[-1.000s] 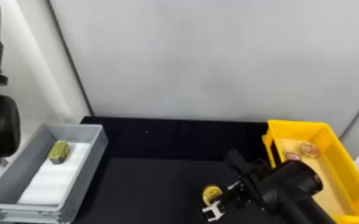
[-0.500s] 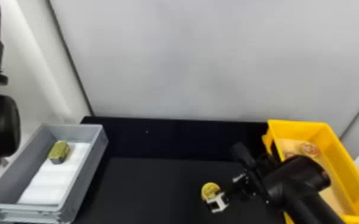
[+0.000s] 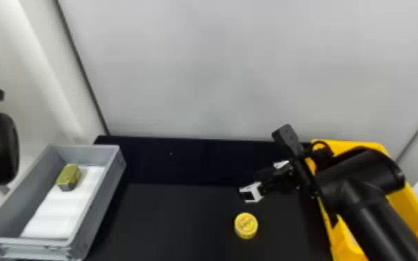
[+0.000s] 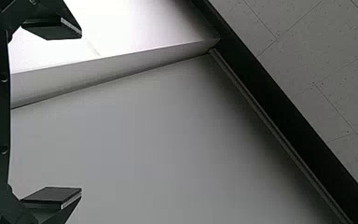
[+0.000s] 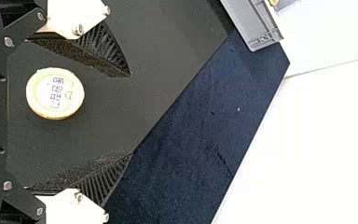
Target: Pick up the round yellow can and place it in the yellow rectangular box
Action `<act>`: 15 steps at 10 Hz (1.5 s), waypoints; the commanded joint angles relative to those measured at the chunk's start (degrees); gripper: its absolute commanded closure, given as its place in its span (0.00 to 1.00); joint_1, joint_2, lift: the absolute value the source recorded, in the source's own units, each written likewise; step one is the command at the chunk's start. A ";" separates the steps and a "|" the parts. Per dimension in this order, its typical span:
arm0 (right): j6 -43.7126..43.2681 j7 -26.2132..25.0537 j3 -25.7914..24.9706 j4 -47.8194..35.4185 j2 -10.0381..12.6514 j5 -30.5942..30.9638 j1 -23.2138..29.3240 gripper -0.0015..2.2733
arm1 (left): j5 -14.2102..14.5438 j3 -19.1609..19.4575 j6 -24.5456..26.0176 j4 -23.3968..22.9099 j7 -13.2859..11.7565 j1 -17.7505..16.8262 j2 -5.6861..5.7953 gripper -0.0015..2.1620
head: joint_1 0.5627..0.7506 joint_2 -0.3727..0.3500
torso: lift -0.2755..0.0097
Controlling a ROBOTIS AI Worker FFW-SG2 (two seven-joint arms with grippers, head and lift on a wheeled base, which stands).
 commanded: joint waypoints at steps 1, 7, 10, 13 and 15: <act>-1.36 0.80 0.23 2.25 0.32 1.26 -0.02 0.10 | 0.00 0.09 0.05 -0.07 0.00 0.08 0.17 0.05 | 0.53 0.59 | 0.93; -12.97 -1.04 0.67 21.67 2.60 1.00 -2.22 0.06 | 0.00 -0.97 -0.47 0.63 0.18 -0.80 -0.18 0.05 | 0.53 0.59 | 0.93; -16.05 -1.66 2.34 25.89 2.69 1.79 -3.71 0.06 | 0.00 -1.49 -1.09 1.25 0.26 -1.24 -0.53 0.05 | 0.53 0.59 | 0.93; -15.70 -1.66 2.43 26.07 3.22 1.70 -3.89 0.06 | 0.00 -1.58 -1.09 1.34 0.26 -1.24 -0.62 0.04 | 0.53 0.59 | 0.93; -15.70 -1.48 2.69 25.01 3.57 1.17 -3.89 0.06 | 0.00 -1.58 -1.00 1.34 0.26 -1.24 -0.62 0.04 | 0.53 0.59 | 0.93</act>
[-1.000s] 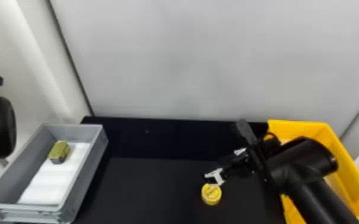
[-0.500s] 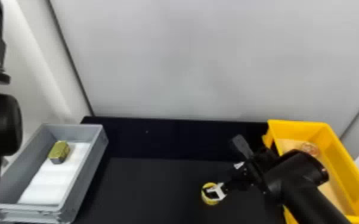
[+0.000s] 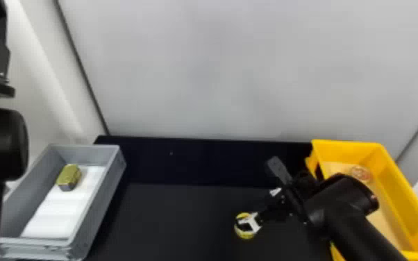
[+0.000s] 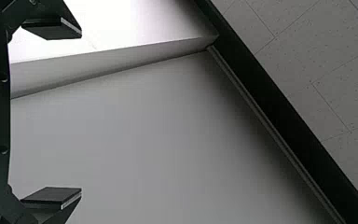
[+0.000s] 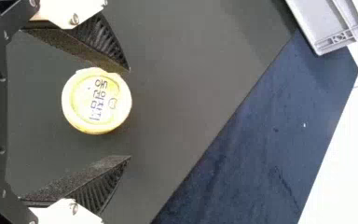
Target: Pick up the round yellow can and place it in the yellow rectangular box
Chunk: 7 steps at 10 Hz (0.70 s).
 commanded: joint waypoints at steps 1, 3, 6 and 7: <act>-0.03 -0.02 0.16 -0.63 0.28 -0.40 -0.09 0.06 | 0.00 0.02 0.07 -0.01 0.00 -0.08 -0.09 0.04 | 0.53 0.59 | 0.93; -0.12 -0.02 0.16 -0.55 0.19 -0.40 -0.09 0.06 | 0.00 0.02 0.07 -0.01 0.00 -0.08 -0.09 0.04 | 0.53 0.59 | 0.93; -0.21 -0.19 0.07 -0.20 0.37 -0.49 -0.09 0.06 | 0.00 0.02 0.07 -0.01 0.00 -0.08 -0.09 0.04 | 0.53 0.59 | 0.93; -0.30 -0.19 0.07 0.16 0.45 -0.58 0.00 0.06 | 0.00 0.02 0.07 -0.01 0.00 -0.08 -0.09 0.04 | 0.53 0.59 | 0.93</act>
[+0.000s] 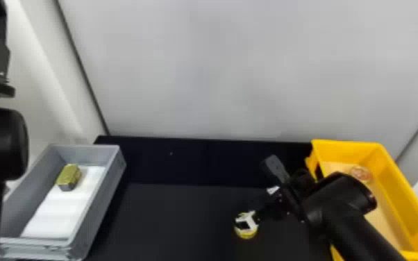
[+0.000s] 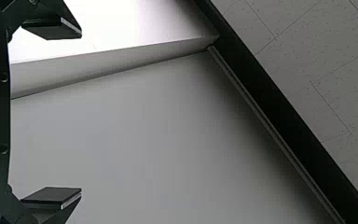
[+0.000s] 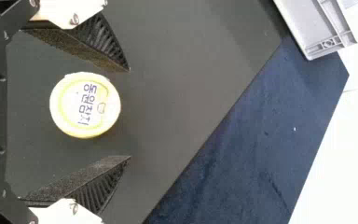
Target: Pick up the round yellow can and place it in the yellow rectangular box
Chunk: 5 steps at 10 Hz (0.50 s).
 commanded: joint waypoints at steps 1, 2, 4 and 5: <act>-0.21 -0.02 -0.01 0.69 0.22 -0.10 0.09 0.06 | 0.00 -0.09 0.00 0.00 0.00 0.00 0.00 0.04 | 0.53 0.59 | 0.93; -0.30 -0.11 0.07 1.13 0.30 -0.10 0.09 0.06 | 0.00 0.00 0.00 0.00 0.00 -0.09 0.00 0.04 | 0.53 0.59 | 0.93; -0.48 -0.02 0.16 1.74 0.30 -0.18 0.09 0.06 | 0.00 -0.09 0.00 0.00 0.00 0.00 -0.09 0.04 | 0.53 0.59 | 0.93; -0.56 -0.02 0.16 2.01 0.30 -0.18 0.09 0.06 | 0.00 0.00 0.00 0.00 0.00 -0.09 -0.09 0.04 | 0.53 0.59 | 0.93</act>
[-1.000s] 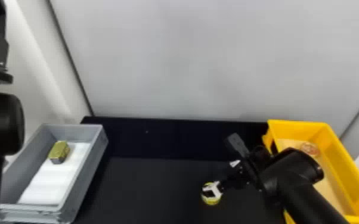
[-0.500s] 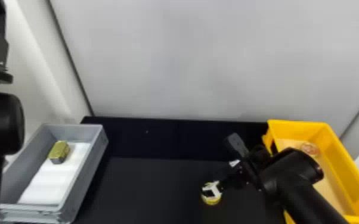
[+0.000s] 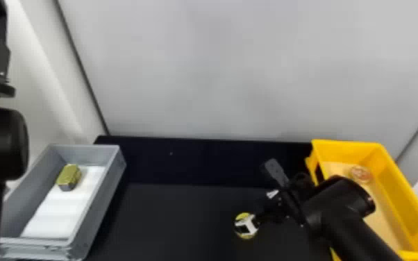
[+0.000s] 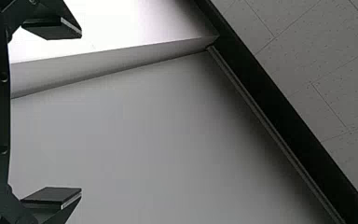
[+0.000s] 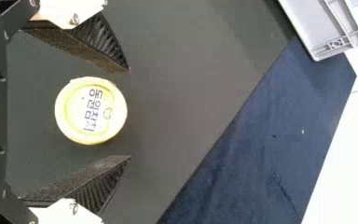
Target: Pick up the round yellow can and place it in the yellow rectangular box
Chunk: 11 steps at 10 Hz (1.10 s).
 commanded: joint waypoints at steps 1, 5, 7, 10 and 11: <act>-0.20 0.02 0.22 0.53 0.08 -0.06 0.00 0.06 | 0.00 0.06 0.00 0.00 0.00 0.04 -0.05 0.04 | 0.53 0.59 | 0.93; -0.11 0.37 0.74 0.80 -0.01 0.03 0.62 0.06 | 0.00 0.06 0.00 0.00 -0.08 0.04 -0.05 0.04 | 0.53 0.59 | 0.93; -0.03 0.81 0.83 0.62 -0.18 0.30 0.97 0.06 | 0.00 0.24 0.00 -0.17 -0.26 0.12 -0.05 0.04 | 0.53 0.59 | 0.93; 0.59 1.78 0.74 -0.26 -0.80 1.00 1.41 0.06 | 0.00 0.59 0.17 -0.53 -0.26 0.39 0.03 0.04 | 0.53 0.59 | 0.93; 0.59 2.04 0.74 -0.26 -0.89 1.26 1.41 0.06 | 0.00 0.59 0.17 -0.53 -0.35 0.39 0.03 0.04 | 0.53 0.59 | 0.93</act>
